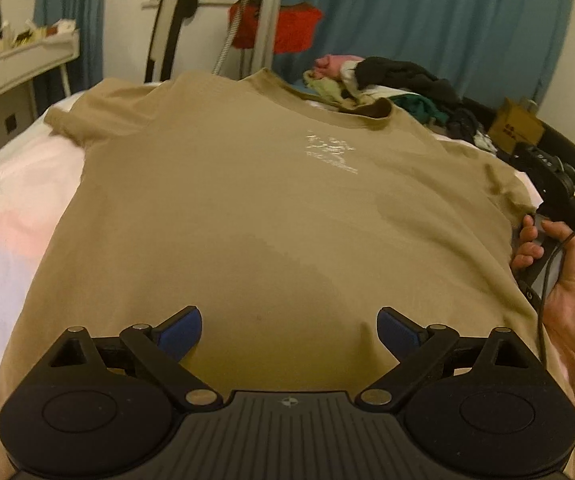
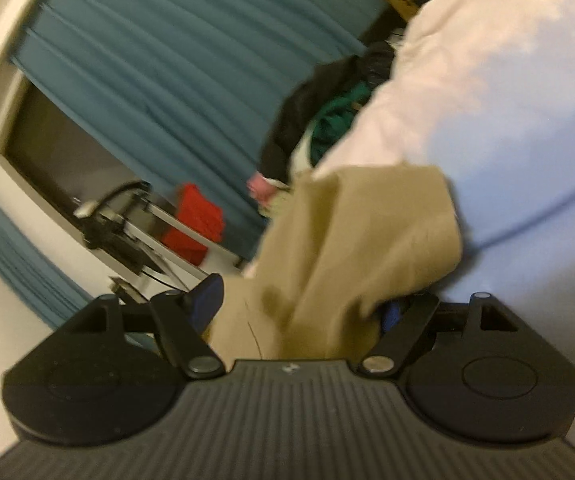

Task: Fold clothes
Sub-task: 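Grasp the shirt side edge with the right gripper and lift it, then fold the held shirt side over the body with the right gripper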

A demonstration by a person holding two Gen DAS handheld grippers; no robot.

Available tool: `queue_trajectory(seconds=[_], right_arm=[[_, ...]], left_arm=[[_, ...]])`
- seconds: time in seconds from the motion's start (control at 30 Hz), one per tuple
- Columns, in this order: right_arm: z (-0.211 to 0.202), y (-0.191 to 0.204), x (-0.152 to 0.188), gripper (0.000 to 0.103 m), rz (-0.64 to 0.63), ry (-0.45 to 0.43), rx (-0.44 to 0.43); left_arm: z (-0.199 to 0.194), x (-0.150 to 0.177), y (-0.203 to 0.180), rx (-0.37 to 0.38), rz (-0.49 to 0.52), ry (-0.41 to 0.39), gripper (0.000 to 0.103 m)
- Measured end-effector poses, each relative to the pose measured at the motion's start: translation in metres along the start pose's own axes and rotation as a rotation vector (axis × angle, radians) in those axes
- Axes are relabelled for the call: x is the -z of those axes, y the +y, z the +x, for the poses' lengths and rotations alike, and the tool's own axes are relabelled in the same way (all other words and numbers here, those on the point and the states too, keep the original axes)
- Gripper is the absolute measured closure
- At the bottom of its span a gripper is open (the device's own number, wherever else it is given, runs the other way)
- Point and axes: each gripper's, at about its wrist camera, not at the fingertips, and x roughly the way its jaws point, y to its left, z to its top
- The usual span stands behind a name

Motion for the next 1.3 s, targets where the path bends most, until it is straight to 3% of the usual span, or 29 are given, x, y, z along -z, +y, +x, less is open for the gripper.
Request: queue_trajectory(seconds=[0.1,0.17,0.23,0.3,0.5,0.6,0.73,0.87,1.07,1.3], right_arm=[[0.022,-0.001,-0.012,0.024,0.008,0.004,-0.01],[0.036,-0.001,-0.02,0.032,0.014,0.006,-0.017],[0.052,0.007,-0.025,0.071,-0.027,0.059,0.042],[0.055,0.027,-0.031,0.093,-0.124,0.074,0.1],[0.042,0.1,-0.048,0.095,-0.431,0.004,0.245],[0.037,0.15,-0.035,0.095,-0.652,-0.062,0.322],[0.035,0.212,0.004,0.095,-0.935,-0.154,0.378],[0.045,0.261,0.077,0.095,-1.169,-0.182,0.381],[0.081,0.29,0.19,0.094,-1.277,-0.029,0.29],[0.118,0.288,0.248,0.092,-1.362,0.15,0.255]], left_arm=[[0.004,-0.006,0.006,-0.006,-0.023,-0.003,0.007],[0.005,-0.008,0.005,-0.012,-0.024,-0.005,0.007],[0.002,-0.008,0.004,-0.011,-0.026,-0.012,0.007],[0.0,-0.008,0.004,-0.009,-0.028,-0.02,0.007],[-0.01,-0.01,0.002,-0.008,-0.033,-0.046,0.007],[-0.024,-0.012,0.008,-0.028,-0.021,-0.084,0.007],[-0.041,-0.022,0.029,-0.077,-0.042,-0.131,0.005],[-0.056,-0.032,0.058,-0.119,-0.08,-0.155,0.005],[-0.059,-0.035,0.091,-0.198,-0.134,-0.158,0.004],[-0.032,-0.03,0.108,-0.175,-0.162,-0.088,0.004]])
